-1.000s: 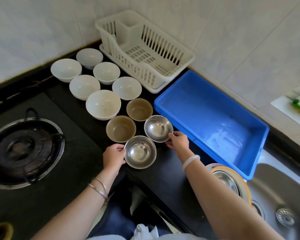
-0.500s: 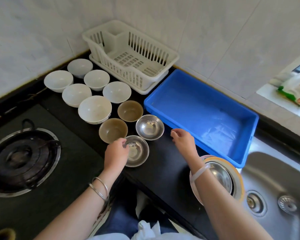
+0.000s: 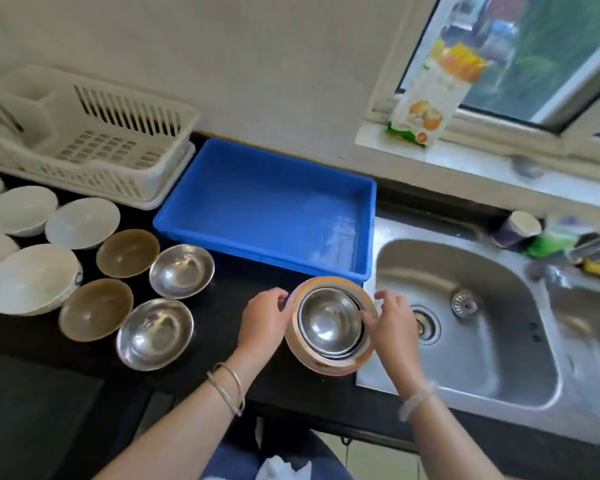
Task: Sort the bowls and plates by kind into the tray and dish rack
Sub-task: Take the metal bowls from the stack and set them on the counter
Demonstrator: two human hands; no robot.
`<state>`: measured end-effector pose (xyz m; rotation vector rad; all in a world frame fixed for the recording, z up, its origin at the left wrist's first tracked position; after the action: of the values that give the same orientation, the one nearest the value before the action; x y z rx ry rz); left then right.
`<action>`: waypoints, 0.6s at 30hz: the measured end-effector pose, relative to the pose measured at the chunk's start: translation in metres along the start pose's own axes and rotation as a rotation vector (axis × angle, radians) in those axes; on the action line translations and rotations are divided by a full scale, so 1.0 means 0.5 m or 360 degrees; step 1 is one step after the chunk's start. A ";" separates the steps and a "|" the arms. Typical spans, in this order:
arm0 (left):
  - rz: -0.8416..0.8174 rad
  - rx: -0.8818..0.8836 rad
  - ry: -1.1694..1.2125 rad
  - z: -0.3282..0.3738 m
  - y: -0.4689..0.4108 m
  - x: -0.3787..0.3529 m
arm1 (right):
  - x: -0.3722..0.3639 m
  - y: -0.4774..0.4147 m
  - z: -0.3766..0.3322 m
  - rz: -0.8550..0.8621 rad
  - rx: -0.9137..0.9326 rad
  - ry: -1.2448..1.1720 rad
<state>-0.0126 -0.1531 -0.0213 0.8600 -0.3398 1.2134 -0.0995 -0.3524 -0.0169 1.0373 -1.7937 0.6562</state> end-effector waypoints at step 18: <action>-0.0222 0.0124 0.0013 0.005 -0.017 -0.075 | -0.035 -0.003 0.020 -0.0173 -0.0133 -0.0086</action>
<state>-0.0172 -0.1807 -0.0474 0.9302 -0.2233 1.1061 -0.0990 -0.3543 -0.0370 1.0965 -1.7823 0.4873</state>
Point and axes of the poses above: each hand's wrist, its own y-axis away from the middle knuckle, its own x-axis out of the back of the hand, z = x × y, the point moved 3 cm from there along -y, towards the middle knuckle, and after that the axes turned 11 degrees about x, right-handed, at the moved point
